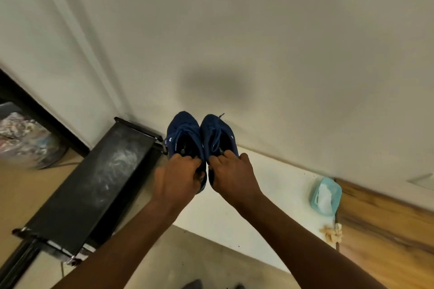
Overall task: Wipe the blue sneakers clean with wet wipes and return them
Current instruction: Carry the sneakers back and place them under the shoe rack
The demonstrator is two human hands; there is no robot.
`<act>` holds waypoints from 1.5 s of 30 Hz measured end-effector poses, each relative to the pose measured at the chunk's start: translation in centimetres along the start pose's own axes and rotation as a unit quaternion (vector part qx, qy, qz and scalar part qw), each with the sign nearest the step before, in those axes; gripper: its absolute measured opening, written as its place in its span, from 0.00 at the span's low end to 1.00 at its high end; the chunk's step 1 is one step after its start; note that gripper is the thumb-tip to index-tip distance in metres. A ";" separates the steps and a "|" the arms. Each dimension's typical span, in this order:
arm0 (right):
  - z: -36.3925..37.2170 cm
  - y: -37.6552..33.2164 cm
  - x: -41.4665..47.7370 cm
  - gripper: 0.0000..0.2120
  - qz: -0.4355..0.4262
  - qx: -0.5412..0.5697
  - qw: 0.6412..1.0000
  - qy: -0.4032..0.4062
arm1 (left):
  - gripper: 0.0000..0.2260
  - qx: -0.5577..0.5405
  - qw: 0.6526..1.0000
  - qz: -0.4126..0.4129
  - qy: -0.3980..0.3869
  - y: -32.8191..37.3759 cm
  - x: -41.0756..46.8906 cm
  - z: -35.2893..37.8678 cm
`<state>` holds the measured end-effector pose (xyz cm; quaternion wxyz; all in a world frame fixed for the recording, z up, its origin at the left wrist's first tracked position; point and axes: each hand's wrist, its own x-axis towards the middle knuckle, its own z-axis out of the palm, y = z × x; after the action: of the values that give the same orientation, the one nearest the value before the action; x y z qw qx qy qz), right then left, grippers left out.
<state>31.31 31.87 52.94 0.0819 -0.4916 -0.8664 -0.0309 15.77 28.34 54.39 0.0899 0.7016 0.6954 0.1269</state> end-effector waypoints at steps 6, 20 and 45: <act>-5.8 -3.8 2.5 0.06 -0.048 0.010 0.999 -0.016 | 0.05 -0.006 0.998 -0.055 -0.027 -1.5 -1.8 -7.4; -1.7 -9.5 3.0 0.08 -0.297 0.137 0.938 -0.113 | 0.09 -0.026 0.940 -0.341 -0.023 -3.5 -12.0 -3.8; 32.0 -19.9 3.4 0.10 -0.377 0.085 0.889 -0.244 | 0.07 -0.079 0.842 -0.534 -0.007 -20.5 -17.2 25.6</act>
<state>8.95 28.80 22.58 -0.1085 -0.1114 -0.9785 0.1358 4.01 12.82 22.89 0.2034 0.2128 0.9495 0.1088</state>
